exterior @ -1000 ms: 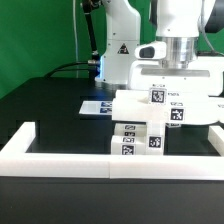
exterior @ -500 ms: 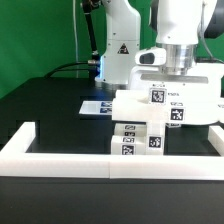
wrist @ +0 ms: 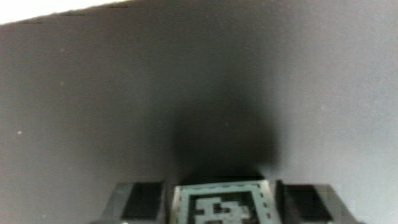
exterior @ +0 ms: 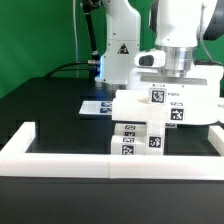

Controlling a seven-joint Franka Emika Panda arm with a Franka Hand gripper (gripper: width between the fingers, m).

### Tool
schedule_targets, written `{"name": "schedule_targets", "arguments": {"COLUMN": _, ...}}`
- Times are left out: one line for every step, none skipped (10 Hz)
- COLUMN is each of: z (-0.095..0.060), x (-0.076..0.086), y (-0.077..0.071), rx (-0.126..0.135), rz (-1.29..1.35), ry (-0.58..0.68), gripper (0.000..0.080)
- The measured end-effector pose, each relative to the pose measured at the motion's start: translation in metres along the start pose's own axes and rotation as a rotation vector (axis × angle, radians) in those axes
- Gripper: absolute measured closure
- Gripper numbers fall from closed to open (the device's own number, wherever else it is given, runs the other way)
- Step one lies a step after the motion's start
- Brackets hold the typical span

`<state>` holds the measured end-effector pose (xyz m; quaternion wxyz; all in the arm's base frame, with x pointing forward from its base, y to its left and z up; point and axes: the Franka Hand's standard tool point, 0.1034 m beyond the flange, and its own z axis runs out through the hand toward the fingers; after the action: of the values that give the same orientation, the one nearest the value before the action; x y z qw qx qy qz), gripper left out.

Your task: Assemble chair

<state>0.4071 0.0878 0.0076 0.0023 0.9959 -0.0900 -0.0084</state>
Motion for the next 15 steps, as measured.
{"name": "schedule_targets", "arguments": {"z": 0.000, "x": 0.000, "y": 0.000, "rx": 0.000, "rz": 0.000, "ry": 0.000, "gripper": 0.0514}}
{"name": "schedule_targets", "arguments": {"z": 0.000, "x": 0.000, "y": 0.000, "rx": 0.000, "rz": 0.000, "ry": 0.000, "gripper": 0.0514}}
{"name": "schedule_targets", "arguments": {"z": 0.000, "x": 0.000, "y": 0.000, "rx": 0.000, "rz": 0.000, "ry": 0.000, "gripper": 0.0514}}
{"name": "schedule_targets", "arguments": {"z": 0.000, "x": 0.000, "y": 0.000, "rx": 0.000, "rz": 0.000, "ry": 0.000, "gripper": 0.0514}}
{"name": "schedule_targets", "arguments": {"z": 0.000, "x": 0.000, "y": 0.000, "rx": 0.000, "rz": 0.000, "ry": 0.000, "gripper": 0.0514}}
{"name": "schedule_targets", "arguments": {"z": 0.000, "x": 0.000, "y": 0.000, "rx": 0.000, "rz": 0.000, "ry": 0.000, "gripper": 0.0514}}
{"name": "schedule_targets", "arguments": {"z": 0.000, "x": 0.000, "y": 0.000, "rx": 0.000, "rz": 0.000, "ry": 0.000, "gripper": 0.0514}}
{"name": "schedule_targets", "arguments": {"z": -0.002, "x": -0.001, "y": -0.001, "rx": 0.000, "rz": -0.007, "ry": -0.013, "gripper": 0.0512}}
{"name": "schedule_targets", "arguments": {"z": -0.016, "x": -0.003, "y": -0.005, "rx": 0.000, "rz": -0.044, "ry": -0.048, "gripper": 0.0512}}
{"name": "schedule_targets", "arguments": {"z": -0.031, "x": 0.002, "y": -0.004, "rx": 0.012, "rz": -0.047, "ry": -0.044, "gripper": 0.0512}}
{"name": "schedule_targets", "arguments": {"z": -0.045, "x": 0.005, "y": -0.001, "rx": 0.027, "rz": -0.052, "ry": -0.052, "gripper": 0.0512}}
{"name": "schedule_targets", "arguments": {"z": -0.061, "x": 0.009, "y": 0.001, "rx": 0.047, "rz": -0.051, "ry": -0.054, "gripper": 0.0512}}
{"name": "schedule_targets", "arguments": {"z": -0.076, "x": 0.012, "y": 0.004, "rx": 0.063, "rz": -0.039, "ry": -0.065, "gripper": 0.0512}}
{"name": "schedule_targets", "arguments": {"z": -0.093, "x": 0.014, "y": 0.005, "rx": 0.073, "rz": -0.043, "ry": -0.068, "gripper": 0.0512}}
{"name": "schedule_targets", "arguments": {"z": -0.101, "x": 0.017, "y": 0.004, "rx": 0.080, "rz": -0.035, "ry": -0.061, "gripper": 0.0512}}
